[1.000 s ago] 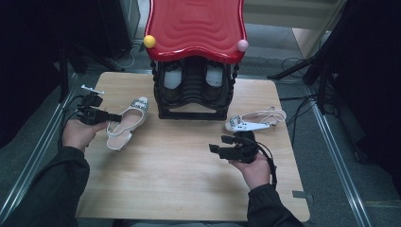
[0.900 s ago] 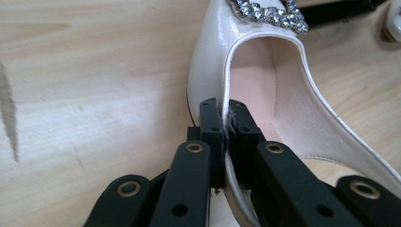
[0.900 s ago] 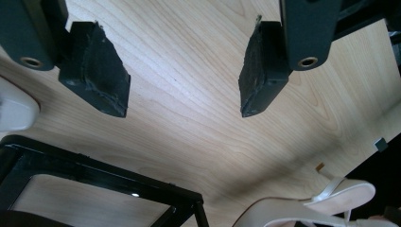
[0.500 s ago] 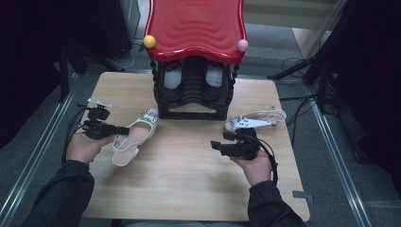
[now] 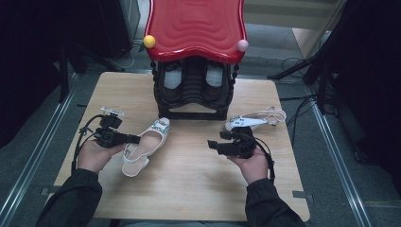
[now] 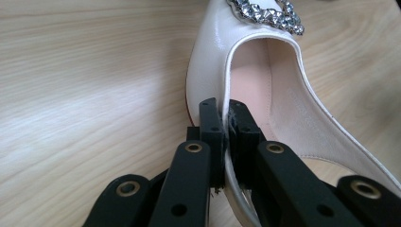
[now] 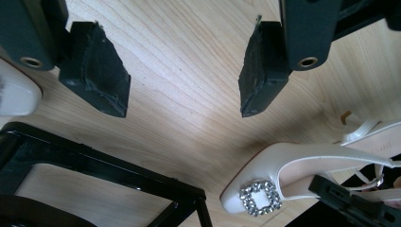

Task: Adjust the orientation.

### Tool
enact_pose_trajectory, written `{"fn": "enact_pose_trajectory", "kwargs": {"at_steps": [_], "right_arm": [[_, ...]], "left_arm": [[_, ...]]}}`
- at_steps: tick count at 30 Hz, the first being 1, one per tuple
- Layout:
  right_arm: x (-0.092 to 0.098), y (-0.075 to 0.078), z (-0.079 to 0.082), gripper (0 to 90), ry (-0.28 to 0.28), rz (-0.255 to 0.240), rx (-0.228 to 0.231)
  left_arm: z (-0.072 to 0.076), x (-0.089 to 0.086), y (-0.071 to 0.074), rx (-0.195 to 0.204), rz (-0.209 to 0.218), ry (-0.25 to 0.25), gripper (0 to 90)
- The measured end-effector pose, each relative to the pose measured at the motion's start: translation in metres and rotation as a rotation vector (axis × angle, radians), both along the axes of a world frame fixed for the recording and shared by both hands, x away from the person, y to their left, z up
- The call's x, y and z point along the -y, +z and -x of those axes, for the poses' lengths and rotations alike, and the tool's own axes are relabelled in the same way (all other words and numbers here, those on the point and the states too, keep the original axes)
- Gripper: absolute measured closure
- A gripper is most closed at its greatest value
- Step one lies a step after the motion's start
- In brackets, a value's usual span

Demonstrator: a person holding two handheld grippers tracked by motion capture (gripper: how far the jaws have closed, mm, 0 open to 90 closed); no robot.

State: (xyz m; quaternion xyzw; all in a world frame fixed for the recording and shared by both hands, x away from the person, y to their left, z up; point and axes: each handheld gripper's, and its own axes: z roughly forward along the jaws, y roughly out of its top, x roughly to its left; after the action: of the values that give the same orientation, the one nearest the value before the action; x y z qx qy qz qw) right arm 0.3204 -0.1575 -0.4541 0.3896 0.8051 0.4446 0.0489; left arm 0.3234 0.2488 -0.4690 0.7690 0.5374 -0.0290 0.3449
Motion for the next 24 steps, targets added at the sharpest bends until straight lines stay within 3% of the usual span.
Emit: {"fn": "enact_pose_trajectory", "kwargs": {"at_steps": [15, 24], "right_arm": [[-0.001, -0.006, 0.007, 35.3, -0.004, 0.014, -0.011], [-0.001, -0.011, 0.015, 35.3, -0.012, 0.03, -0.019]], "left_arm": [[-0.008, 0.053, -0.005, -0.008, 0.029, -0.131, 86.6], [-0.013, 0.088, -0.018, -0.028, 0.035, -0.196, 86.3]]}}
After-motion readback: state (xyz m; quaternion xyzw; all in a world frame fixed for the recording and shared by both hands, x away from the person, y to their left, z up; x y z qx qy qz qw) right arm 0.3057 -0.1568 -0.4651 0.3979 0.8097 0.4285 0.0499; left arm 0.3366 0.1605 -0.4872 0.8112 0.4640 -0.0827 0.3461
